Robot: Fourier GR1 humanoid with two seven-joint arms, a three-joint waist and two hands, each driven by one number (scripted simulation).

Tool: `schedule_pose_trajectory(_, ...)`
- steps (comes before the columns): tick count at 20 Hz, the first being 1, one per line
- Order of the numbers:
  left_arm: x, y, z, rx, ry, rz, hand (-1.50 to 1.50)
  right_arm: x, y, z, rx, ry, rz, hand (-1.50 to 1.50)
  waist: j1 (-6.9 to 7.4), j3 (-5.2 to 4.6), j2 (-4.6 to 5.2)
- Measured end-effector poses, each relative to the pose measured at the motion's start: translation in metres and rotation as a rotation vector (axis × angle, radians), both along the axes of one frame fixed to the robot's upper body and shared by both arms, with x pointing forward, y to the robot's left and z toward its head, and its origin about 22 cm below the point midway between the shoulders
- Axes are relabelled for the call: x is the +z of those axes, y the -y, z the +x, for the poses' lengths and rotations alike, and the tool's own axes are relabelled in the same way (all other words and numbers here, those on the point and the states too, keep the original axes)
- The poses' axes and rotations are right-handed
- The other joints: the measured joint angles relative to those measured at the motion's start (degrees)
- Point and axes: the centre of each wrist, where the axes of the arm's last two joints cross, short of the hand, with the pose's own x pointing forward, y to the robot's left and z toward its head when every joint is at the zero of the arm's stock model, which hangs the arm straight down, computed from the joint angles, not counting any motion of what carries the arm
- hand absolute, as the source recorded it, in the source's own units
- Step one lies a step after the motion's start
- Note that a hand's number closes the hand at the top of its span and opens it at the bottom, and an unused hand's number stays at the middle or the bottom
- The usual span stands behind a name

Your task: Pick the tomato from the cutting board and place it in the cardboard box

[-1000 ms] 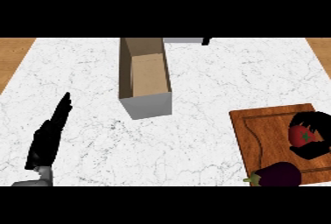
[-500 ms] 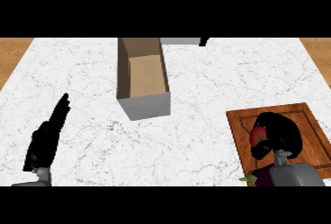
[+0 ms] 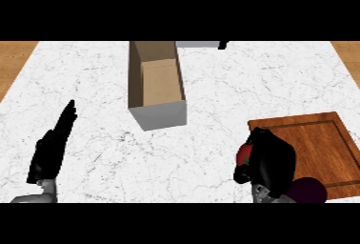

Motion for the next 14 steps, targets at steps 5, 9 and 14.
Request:
schedule_pose_trajectory(5, -0.001, 0.000, -0.004, -0.006, -0.004, -0.003, 0.00, 0.044, -0.026, -0.016, 0.114, 0.192, 0.081, 1.50, 0.45, 0.07, 0.03)
schedule_pose_trajectory(9, 0.002, 0.001, -0.005, -0.014, -0.001, -0.003, 0.00, 0.077, -0.042, -0.020, 0.219, 0.353, 0.165, 1.50, 0.87, 0.09, 0.10)
schedule_pose_trajectory(14, 0.000, 0.010, 0.000, -0.025, 0.002, -0.004, 0.00, 0.107, -0.064, -0.007, 0.330, 0.466, 0.230, 1.50, 1.11, 0.09, 0.26)
